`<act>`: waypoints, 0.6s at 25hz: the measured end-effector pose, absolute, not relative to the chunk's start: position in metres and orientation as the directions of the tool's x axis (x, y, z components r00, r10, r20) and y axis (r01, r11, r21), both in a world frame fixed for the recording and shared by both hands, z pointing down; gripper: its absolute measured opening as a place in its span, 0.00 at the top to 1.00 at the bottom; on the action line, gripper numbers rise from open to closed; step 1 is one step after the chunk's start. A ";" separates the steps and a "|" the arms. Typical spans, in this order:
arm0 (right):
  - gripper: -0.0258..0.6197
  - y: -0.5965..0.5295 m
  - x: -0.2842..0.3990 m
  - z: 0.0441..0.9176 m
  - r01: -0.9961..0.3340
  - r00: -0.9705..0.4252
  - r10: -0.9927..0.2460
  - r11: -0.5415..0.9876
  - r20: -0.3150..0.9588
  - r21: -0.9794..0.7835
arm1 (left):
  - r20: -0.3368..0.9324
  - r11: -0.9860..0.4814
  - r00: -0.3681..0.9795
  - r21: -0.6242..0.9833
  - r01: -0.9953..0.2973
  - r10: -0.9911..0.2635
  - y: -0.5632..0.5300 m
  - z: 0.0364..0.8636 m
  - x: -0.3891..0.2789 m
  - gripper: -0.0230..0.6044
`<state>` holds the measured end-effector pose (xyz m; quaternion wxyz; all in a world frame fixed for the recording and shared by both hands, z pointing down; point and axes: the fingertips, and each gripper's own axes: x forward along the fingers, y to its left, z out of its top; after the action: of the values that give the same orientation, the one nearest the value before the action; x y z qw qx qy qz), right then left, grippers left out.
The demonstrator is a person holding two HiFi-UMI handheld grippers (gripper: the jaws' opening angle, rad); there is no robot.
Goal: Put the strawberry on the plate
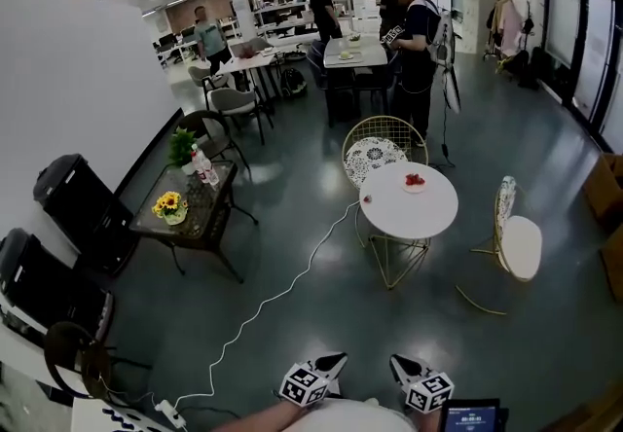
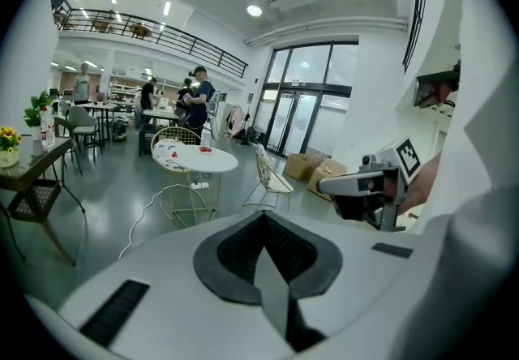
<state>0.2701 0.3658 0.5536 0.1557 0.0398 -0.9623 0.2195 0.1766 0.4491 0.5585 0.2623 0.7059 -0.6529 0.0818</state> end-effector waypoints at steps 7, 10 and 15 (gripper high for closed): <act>0.95 0.363 0.239 0.553 -0.145 -0.948 -0.010 0.903 0.319 -0.404 | 0.466 0.006 0.124 0.268 -0.963 -0.876 0.454 0.565 0.146 0.96; 0.95 0.362 0.223 0.547 -0.142 -0.947 -0.008 0.907 0.320 -0.397 | 0.462 0.005 0.127 0.273 -0.962 -0.878 0.450 0.563 0.128 0.96; 0.95 0.354 0.198 0.548 -0.153 -0.942 -0.016 0.910 0.336 -0.385 | 0.449 -0.004 0.134 0.278 -0.961 -0.883 0.437 0.563 0.098 0.96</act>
<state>0.1981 0.3536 0.5481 0.1649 0.0439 -0.9633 0.2071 0.0979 0.4371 0.5627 0.2646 0.7049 -0.6541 0.0729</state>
